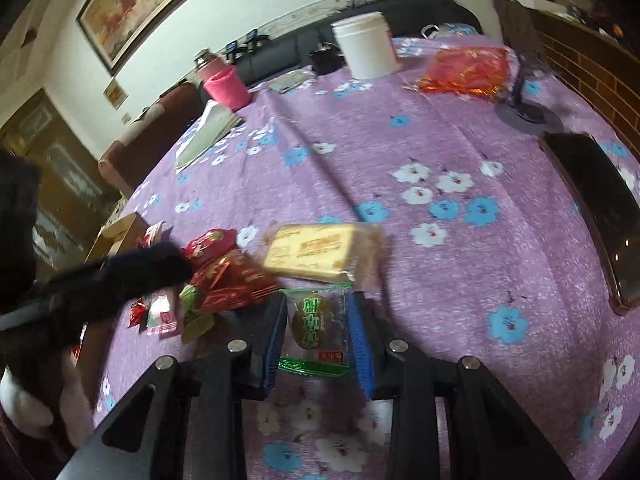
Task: Organize snacks
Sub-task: 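Grasp green-wrapped round snack with right gripper while left grasps dark red candy, then carry both held snacks over the cardboard box and open both grippers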
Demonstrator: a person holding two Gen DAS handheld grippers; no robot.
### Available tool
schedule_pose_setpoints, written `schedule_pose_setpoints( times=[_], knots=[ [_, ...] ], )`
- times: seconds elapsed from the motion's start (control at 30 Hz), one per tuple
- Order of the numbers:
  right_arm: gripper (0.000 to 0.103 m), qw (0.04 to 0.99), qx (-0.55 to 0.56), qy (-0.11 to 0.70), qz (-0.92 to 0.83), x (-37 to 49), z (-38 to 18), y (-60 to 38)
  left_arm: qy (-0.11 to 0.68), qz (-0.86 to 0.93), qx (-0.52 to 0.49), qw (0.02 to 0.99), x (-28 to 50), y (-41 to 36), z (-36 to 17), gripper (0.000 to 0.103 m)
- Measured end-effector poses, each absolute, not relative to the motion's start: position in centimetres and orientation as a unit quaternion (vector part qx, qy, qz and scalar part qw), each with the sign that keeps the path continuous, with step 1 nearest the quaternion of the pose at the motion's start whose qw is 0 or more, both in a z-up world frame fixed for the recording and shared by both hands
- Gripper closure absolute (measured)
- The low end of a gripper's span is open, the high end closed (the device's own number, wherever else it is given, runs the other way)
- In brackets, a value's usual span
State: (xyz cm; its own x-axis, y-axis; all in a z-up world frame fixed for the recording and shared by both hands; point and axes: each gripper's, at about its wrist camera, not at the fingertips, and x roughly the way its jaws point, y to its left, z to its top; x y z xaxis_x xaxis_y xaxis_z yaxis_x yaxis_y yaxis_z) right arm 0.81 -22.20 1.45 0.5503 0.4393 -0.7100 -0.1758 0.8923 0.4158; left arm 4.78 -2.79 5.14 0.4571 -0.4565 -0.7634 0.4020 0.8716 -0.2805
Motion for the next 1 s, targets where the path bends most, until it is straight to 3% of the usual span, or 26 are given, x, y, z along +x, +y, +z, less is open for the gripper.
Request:
schedule_pose_setpoints(
  times=[0.13,0.4,0.57,0.63,0.73,0.9,0.93,1.0],
  knots=[
    [0.069,0.862,0.169,0.447,0.171,1.1,1.1,-23.1,0.48,-0.28,0.028,0.831,5.8,-5.0,3.4,0.059],
    [0.068,0.86,0.175,0.448,0.167,1.0,1.0,-23.4,0.481,-0.34,0.181,0.787,0.1,-8.0,1.2,0.058],
    [0.068,0.86,0.177,0.448,0.168,1.0,1.0,-23.4,0.469,-0.34,0.205,0.789,-1.7,-8.5,1.0,0.053],
    [0.068,0.86,0.177,0.448,0.168,1.0,1.0,-23.4,0.46,-0.341,0.217,0.791,-2.5,-8.7,0.8,0.042],
    [0.068,0.861,0.173,0.448,0.167,1.0,1.0,-23.3,0.451,-0.336,0.223,0.796,-3.3,-8.6,0.8,0.04],
    [0.068,0.866,0.156,0.446,0.164,1.0,1.0,-22.9,0.446,-0.306,0.204,0.816,-4.1,-7.8,1.2,0.058],
    [0.068,0.868,0.152,0.445,0.163,0.9,1.1,-22.7,0.445,-0.306,0.192,0.82,-4.2,-7.6,1.5,0.067],
    [0.069,0.868,0.152,0.442,0.167,0.8,1.1,-22.7,0.444,-0.306,0.169,0.825,-4.5,-6.8,2.0,0.07]
  ],
)
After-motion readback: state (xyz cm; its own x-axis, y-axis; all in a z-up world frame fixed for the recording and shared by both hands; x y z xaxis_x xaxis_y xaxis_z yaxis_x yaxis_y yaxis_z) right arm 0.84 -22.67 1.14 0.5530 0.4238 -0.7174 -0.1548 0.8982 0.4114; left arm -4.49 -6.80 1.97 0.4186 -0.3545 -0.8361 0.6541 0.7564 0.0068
